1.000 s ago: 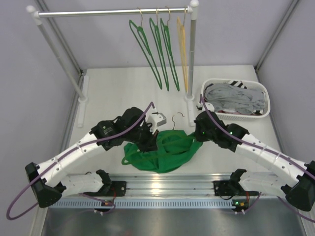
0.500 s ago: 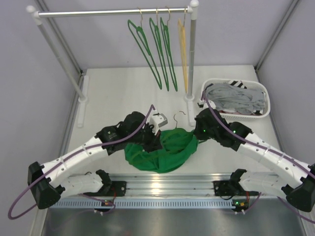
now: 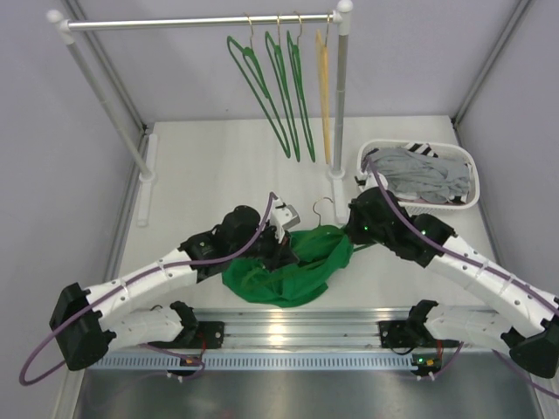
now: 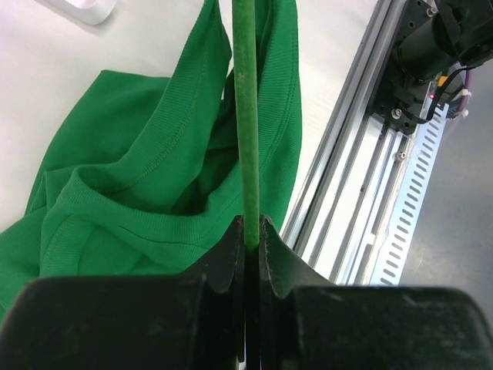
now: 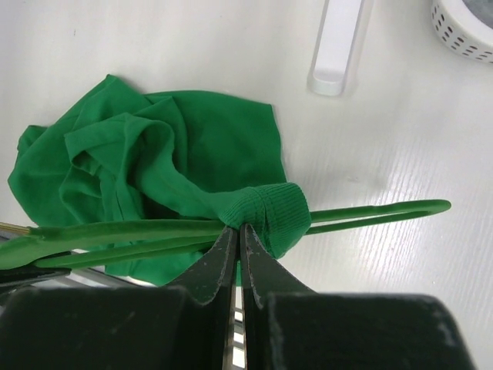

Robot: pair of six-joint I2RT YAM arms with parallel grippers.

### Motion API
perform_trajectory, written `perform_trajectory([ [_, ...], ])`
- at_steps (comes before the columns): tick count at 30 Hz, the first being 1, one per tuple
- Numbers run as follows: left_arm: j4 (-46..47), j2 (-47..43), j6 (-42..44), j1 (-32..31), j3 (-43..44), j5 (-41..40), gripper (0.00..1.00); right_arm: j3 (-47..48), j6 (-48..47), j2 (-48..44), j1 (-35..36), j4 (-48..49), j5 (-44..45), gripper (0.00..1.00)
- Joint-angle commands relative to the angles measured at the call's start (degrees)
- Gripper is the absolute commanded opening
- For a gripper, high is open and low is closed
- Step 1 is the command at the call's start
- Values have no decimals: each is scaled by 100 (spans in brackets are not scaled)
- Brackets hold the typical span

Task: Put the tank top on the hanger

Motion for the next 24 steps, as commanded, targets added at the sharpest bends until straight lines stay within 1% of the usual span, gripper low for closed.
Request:
perform_trajectory([
  [1, 1150, 37, 170, -11, -142, 322, 0, 146, 15, -290, 52, 61, 307, 0],
  [4, 1238, 161, 214, -11, -230, 401, 0, 93, -38, -413, 44, 106, 404, 1],
  [6, 1632, 170, 188, -11, -344, 593, 0, 32, -108, -458, 44, 150, 422, 5],
  [10, 1774, 152, 196, -11, -441, 612, 0, -74, -170, -580, -9, 167, 589, 11],
  [14, 1871, 152, 196, -11, -503, 595, 0, -214, -302, -826, -35, 404, 379, 26],
  [15, 1879, 196, 205, -11, -503, 603, 0, -319, -354, -888, -27, 526, 335, 28],
  [16, 1906, 231, 196, -11, -512, 595, 0, -390, -407, -1106, -27, 606, 230, 30],
  [17, 1976, 257, 170, -11, -521, 595, 0, -564, -495, -1221, -18, 737, 116, 34],
  [18, 2020, 327, 118, -11, -538, 612, 0, -653, -704, -1370, -27, 1000, 2, 36],
  [19, 2072, 363, 100, -11, -556, 630, 0, -750, -759, -1668, -27, 1150, -200, 39],
  [20, 2169, 407, 74, -11, -556, 630, 0, -820, -838, -1810, -27, 1265, -306, 45],
  [22, 2248, 547, -23, -11, -573, 612, 0, -1005, -1022, -2030, -27, 1563, -526, 51],
  [24, 2336, 731, -111, -11, -521, 630, 0, -1093, -1101, -2005, -18, 1713, -667, 52],
])
